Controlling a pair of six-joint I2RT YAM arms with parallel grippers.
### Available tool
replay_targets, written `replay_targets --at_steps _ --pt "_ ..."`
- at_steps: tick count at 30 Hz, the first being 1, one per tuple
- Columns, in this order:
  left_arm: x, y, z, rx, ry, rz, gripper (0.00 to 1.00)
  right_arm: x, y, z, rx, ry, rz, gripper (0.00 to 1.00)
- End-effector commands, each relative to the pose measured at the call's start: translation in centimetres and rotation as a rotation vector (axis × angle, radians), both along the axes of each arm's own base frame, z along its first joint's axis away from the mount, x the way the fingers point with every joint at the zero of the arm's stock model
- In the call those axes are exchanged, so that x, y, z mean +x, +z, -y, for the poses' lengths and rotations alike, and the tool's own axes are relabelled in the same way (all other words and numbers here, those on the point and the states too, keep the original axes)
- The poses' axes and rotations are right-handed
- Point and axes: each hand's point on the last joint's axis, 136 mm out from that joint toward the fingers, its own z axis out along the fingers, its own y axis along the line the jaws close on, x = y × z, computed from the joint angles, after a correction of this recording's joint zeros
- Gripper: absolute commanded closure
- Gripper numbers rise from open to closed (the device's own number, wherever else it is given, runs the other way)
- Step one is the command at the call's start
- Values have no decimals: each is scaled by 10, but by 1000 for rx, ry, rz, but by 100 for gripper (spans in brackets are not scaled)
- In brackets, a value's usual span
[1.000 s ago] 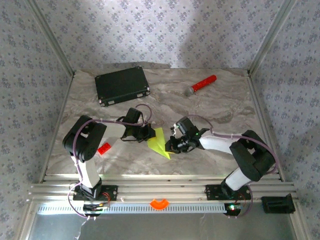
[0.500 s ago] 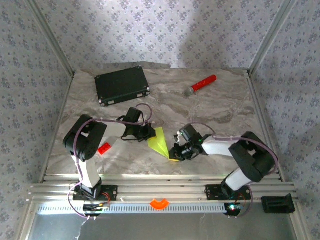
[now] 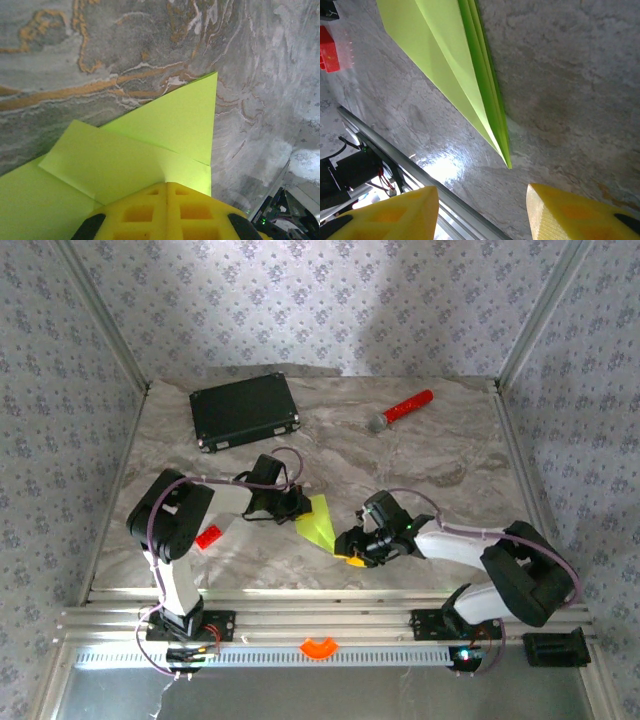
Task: Fold a paper plane with a square sheet of paper (pick it up from the middle)
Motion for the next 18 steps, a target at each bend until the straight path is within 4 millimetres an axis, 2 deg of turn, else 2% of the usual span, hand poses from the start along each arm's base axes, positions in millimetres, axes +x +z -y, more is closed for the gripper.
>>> replay_targets --at_steps 1,7,11,15,18 --pt "-18 -35 -25 120 58 -128 95 2 -5 -3 -24 -50 -56 50" --pt "-18 -34 -24 109 60 -132 95 4 -12 -9 -14 -80 -78 55" --pt "-20 -32 -23 101 53 -133 95 16 -6 -12 12 -127 -41 60" --pt "-20 -31 -22 93 50 -136 95 24 1 -19 31 -134 -27 61" --pt "-20 -30 -21 89 49 -134 95 27 -3 -17 22 -145 -32 60"
